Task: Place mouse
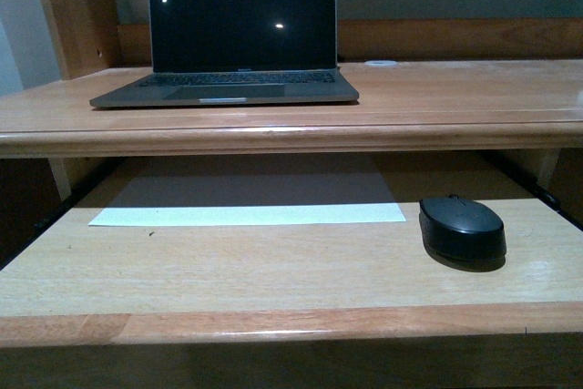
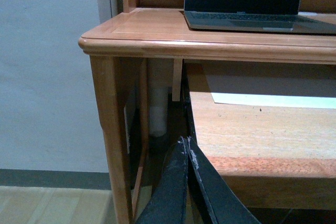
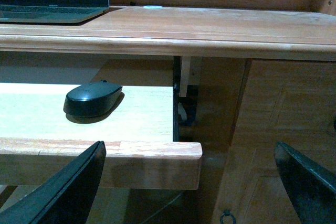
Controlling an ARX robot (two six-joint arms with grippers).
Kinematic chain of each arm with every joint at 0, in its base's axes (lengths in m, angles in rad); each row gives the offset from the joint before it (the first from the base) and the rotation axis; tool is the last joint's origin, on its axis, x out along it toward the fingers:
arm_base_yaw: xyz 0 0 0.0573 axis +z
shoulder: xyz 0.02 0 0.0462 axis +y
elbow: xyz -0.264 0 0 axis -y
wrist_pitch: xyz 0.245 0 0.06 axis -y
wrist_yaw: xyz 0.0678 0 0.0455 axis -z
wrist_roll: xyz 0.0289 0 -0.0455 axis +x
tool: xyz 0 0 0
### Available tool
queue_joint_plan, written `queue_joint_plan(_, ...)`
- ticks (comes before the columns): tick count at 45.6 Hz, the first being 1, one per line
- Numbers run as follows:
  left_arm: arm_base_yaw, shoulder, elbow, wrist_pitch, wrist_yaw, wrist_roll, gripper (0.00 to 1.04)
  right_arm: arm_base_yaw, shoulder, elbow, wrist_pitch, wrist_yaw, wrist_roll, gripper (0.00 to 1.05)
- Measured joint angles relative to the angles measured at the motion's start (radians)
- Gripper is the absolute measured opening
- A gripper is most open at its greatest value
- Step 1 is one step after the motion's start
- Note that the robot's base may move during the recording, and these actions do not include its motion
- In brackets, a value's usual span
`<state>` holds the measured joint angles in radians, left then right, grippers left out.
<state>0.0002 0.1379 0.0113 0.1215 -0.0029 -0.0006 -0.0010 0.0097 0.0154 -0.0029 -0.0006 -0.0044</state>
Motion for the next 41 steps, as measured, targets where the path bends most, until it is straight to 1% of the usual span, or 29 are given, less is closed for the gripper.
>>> queue_joint_plan(1,0.0,-0.029,0.001,-0.05,0.001,0.0,0.02,0.0,0.0,0.0,0.0,0.0,0.0,0.98)
queue_joint_plan(4,0.0,-0.093,-0.002,-0.126,0.003,0.0,0.02,0.0,0.0,0.0,0.0,0.0,0.0,0.98)
queue_joint_plan(6,0.001,-0.137,-0.002,-0.116,0.0,0.0,0.02,0.0,0.0,0.0,0.0,0.0,0.0,0.98)
queue_joint_plan(17,0.001,-0.135,-0.002,-0.126,0.002,-0.001,0.02,0.0,0.0,0.0,0.0,0.0,0.0,0.98)
queue_joint_plan(21,0.001,-0.135,-0.002,-0.125,0.002,0.0,0.25,0.0,0.0,0.0,0.001,0.001,0.0,0.98)
queue_joint_plan(23,0.001,-0.135,-0.002,-0.125,0.002,0.0,0.38,0.032,0.068,0.011,0.072,0.048,0.018,0.98)
queue_joint_plan(25,0.001,-0.135,-0.002,-0.125,0.002,0.0,0.49,0.052,0.212,0.056,0.135,0.047,0.045,0.98)
queue_joint_plan(27,0.001,-0.135,-0.002,-0.126,0.001,0.0,0.6,0.093,0.362,0.113,0.212,0.077,0.07,0.98)
queue_joint_plan(29,0.001,-0.135,-0.002,-0.125,0.001,0.0,0.71,0.15,0.5,0.179,0.264,0.105,0.079,0.98)
queue_joint_plan(30,0.001,-0.135,-0.002,-0.125,0.002,0.0,0.78,0.187,0.593,0.225,0.296,0.122,0.079,0.98)
queue_joint_plan(34,0.001,-0.135,-0.002,-0.126,0.002,0.0,0.99,0.264,0.861,0.365,0.332,0.166,0.066,0.98)
queue_joint_plan(35,0.001,-0.135,-0.002,-0.125,0.002,0.0,1.0,0.27,0.885,0.377,0.331,0.172,0.065,0.98)
queue_joint_plan(39,0.001,-0.135,-0.002,-0.125,0.002,0.0,0.97,0.311,1.043,0.456,0.304,0.208,0.055,0.98)
queue_joint_plan(41,0.001,-0.135,-0.002,-0.125,0.002,0.0,0.98,0.338,1.125,0.501,0.286,0.226,0.052,0.98)
